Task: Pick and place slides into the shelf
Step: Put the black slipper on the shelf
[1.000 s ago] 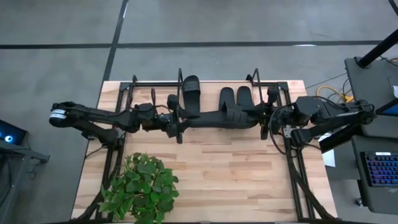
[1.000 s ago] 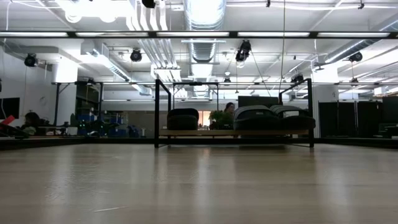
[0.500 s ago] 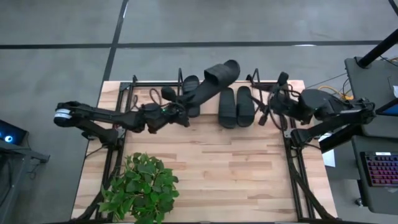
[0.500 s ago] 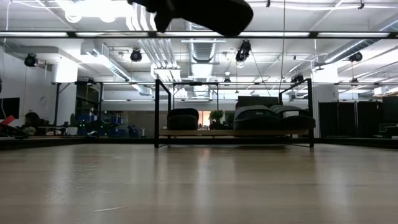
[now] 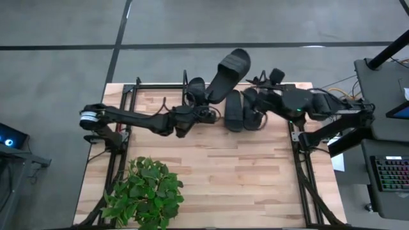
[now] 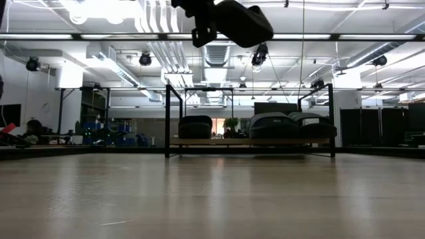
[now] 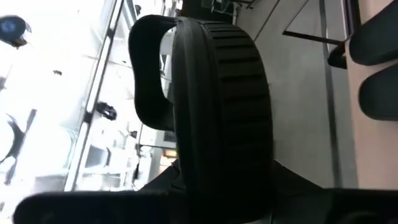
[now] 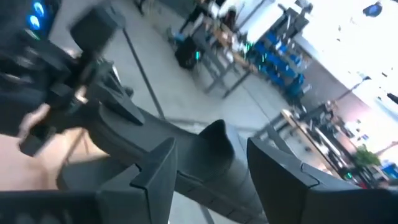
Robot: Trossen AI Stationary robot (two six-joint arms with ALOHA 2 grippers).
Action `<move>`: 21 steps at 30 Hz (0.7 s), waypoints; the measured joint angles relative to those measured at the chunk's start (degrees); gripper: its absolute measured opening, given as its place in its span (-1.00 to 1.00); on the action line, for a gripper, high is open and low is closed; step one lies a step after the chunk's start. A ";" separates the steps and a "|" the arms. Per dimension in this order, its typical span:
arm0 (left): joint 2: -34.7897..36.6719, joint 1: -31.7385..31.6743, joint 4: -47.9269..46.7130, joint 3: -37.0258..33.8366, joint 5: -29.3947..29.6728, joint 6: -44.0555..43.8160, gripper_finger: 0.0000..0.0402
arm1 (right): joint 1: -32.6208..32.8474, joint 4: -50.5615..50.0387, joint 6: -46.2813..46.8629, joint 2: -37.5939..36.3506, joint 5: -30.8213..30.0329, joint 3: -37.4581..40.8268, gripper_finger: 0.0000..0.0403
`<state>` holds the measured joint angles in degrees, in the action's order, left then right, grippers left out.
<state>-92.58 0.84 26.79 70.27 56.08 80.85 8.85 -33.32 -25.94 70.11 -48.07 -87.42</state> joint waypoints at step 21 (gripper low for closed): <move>-6.38 0.00 16.31 2.89 -0.07 20.12 -0.70 | -11.15 -26.41 2.61 15.52 -0.13 -22.48 -0.13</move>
<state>-98.96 0.84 43.10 73.16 56.01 100.97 -2.31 -59.73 -23.33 85.63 -48.20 -109.90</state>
